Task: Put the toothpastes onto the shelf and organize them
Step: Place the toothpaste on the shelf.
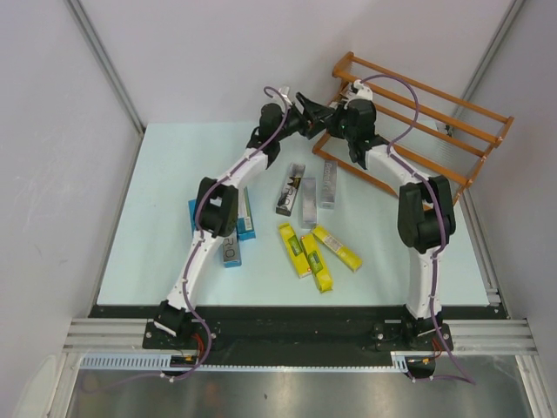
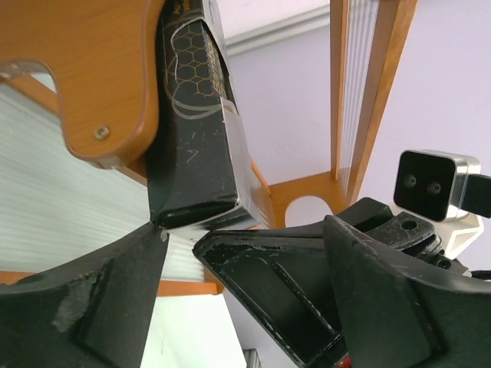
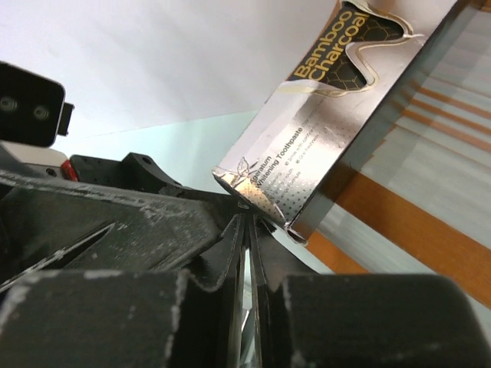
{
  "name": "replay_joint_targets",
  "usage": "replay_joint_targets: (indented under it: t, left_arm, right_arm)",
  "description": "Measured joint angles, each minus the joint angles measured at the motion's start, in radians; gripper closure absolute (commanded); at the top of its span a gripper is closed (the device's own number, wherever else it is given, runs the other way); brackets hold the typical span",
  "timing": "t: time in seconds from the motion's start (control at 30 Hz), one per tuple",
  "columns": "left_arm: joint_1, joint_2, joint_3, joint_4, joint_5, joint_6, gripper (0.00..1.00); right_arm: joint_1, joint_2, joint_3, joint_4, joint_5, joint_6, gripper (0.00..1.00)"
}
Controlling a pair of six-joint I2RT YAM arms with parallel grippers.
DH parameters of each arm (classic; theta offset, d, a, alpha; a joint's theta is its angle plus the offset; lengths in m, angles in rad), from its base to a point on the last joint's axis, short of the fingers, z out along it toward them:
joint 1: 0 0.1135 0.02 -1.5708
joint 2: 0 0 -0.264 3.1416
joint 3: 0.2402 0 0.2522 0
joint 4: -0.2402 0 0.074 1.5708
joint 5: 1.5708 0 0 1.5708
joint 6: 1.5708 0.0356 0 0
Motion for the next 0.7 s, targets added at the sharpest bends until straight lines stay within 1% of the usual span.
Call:
replay_joint_targets:
  t: [0.07,0.2,0.33,0.47,0.57,0.7]
  left_arm:
    - [0.005,0.000,-0.006,0.011,-0.001,0.000,0.01]
    - [0.010,0.000,-0.032,0.035,0.001,0.000,0.00]
    - [0.010,-0.021,-0.103,0.058,0.002,0.003,0.00]
    - [0.017,-0.096,-0.250,0.092,0.007,0.022,0.00]
    - [0.019,-0.178,-0.407,0.155,0.014,0.036,0.00]
    - [0.023,-0.257,-0.532,0.219,0.027,0.064,0.00]
  right_arm:
    - [0.002,0.014,0.028,-0.016,0.006,-0.002,0.91]
    - [0.003,0.028,0.045,-0.031,0.014,-0.007,0.91]
    - [0.005,0.036,0.045,-0.064,0.020,-0.008,0.90]
    - [0.008,0.043,0.045,-0.079,0.031,-0.014,0.90]
    - [0.015,0.043,0.048,-0.072,0.039,-0.021,0.90]
    - [0.022,0.042,0.048,-0.064,0.051,-0.026,0.90]
